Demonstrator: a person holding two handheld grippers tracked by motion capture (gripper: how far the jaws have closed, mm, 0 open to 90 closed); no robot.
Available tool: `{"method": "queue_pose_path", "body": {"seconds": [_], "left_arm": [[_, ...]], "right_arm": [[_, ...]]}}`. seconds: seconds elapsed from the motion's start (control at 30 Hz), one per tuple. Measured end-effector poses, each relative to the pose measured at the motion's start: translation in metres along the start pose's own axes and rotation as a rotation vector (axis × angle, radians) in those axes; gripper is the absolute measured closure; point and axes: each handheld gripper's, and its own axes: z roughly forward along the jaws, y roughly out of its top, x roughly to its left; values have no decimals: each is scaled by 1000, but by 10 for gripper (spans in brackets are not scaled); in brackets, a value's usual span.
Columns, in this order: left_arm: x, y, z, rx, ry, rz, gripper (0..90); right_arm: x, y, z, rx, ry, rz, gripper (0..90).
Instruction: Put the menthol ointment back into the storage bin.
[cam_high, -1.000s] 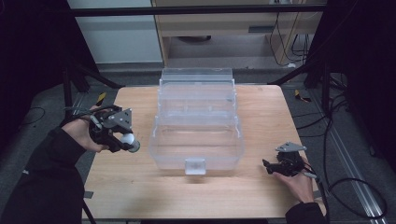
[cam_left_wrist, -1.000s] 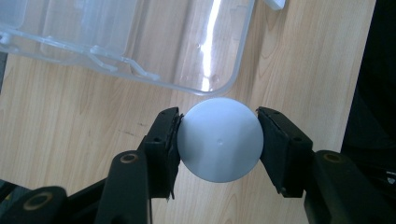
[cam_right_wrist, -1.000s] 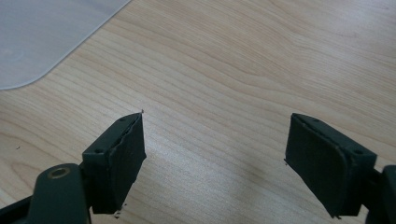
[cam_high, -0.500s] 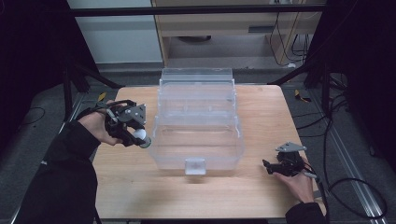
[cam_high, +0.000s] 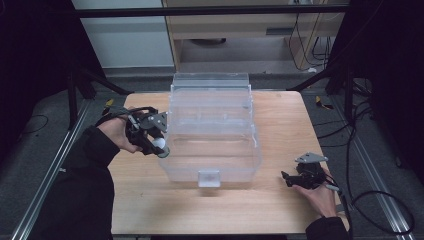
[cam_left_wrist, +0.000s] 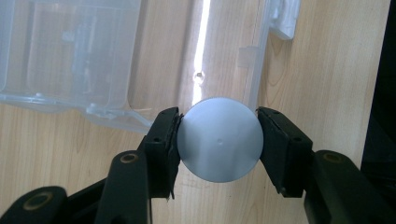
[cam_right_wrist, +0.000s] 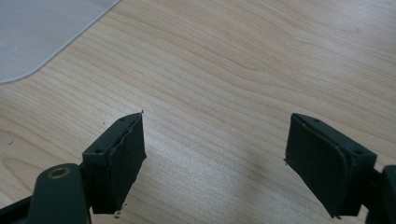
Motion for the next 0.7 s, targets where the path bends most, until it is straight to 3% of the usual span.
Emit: {"method": "queue_pose_path", "body": {"seconds": [0.7], "left_arm": [[12, 2, 35, 36, -44, 13, 502]], "right_arm": [[0, -1, 2, 6, 2, -5, 199]]}}
